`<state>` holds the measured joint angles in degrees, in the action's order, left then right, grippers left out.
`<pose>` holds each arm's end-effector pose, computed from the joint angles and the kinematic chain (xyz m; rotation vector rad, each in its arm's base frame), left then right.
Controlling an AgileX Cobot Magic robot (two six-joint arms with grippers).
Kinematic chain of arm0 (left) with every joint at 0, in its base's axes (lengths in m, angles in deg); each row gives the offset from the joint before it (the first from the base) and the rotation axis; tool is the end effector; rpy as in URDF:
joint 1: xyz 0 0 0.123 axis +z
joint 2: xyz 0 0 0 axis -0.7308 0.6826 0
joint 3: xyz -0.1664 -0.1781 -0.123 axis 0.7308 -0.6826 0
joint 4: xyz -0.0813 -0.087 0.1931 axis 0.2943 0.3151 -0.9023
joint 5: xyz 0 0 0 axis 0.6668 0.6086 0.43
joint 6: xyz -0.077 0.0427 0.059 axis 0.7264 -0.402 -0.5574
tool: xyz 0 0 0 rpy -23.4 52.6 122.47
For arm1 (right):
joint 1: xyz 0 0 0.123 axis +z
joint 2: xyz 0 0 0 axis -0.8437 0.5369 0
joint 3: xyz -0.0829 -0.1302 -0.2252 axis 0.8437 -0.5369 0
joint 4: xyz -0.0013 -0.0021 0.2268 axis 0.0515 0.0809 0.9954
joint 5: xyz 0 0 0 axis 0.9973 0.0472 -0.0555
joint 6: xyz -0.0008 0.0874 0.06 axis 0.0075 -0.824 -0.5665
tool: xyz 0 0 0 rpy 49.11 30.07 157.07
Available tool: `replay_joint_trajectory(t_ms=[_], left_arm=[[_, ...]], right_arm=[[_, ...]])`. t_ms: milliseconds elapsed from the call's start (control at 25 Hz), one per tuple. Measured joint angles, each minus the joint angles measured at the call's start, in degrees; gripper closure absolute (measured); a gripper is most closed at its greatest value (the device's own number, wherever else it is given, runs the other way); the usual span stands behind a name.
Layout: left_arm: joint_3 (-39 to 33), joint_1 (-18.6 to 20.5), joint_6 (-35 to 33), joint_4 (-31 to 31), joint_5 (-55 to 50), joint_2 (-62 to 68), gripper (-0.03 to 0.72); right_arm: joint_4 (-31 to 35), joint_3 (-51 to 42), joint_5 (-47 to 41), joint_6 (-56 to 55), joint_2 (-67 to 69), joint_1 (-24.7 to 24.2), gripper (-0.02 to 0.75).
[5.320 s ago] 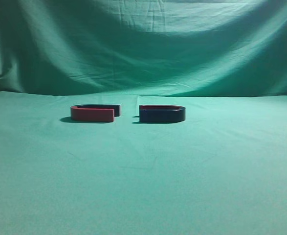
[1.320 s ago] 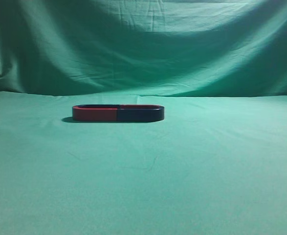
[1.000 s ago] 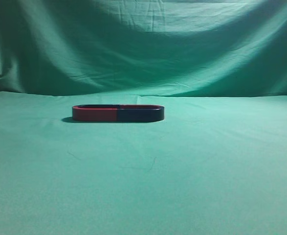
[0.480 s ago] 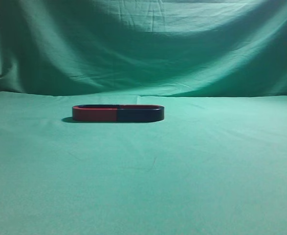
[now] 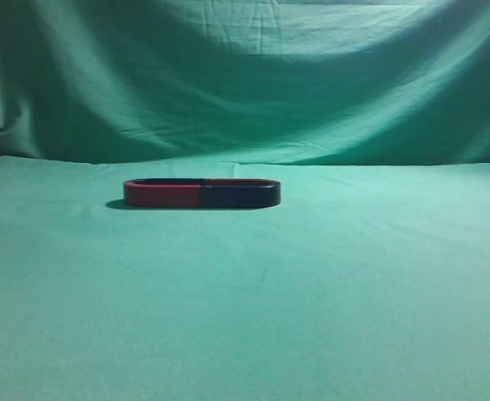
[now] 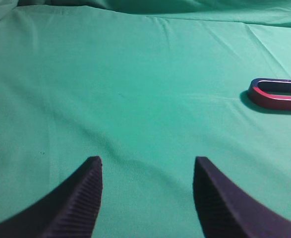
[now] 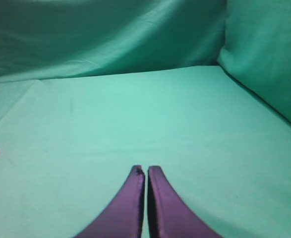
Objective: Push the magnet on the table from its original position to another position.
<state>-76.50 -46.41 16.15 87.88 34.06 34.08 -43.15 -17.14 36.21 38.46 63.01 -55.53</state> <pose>0.0543 -0.0007 0.1741 -0.0599 1.8285 -0.0498 0.0567 -0.0017 0.1806 0.0352 1.7493 0.0289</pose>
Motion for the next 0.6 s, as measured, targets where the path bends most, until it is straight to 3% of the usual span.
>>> replay_joint_trajectory(t_ms=[320, 600], left_arm=[[0.00, 0.00, 0.00, 0.00, 0.00, 0.00, 0.289], [0.00, 0.00, 0.00, 0.00, 0.00, 0.00, 0.289]], right_arm=[[0.00, -0.12, -7.16, 0.00, 0.00, -0.59, 0.738], [0.00, -0.16, -7.64, 0.00, 0.00, -0.59, 0.738]])
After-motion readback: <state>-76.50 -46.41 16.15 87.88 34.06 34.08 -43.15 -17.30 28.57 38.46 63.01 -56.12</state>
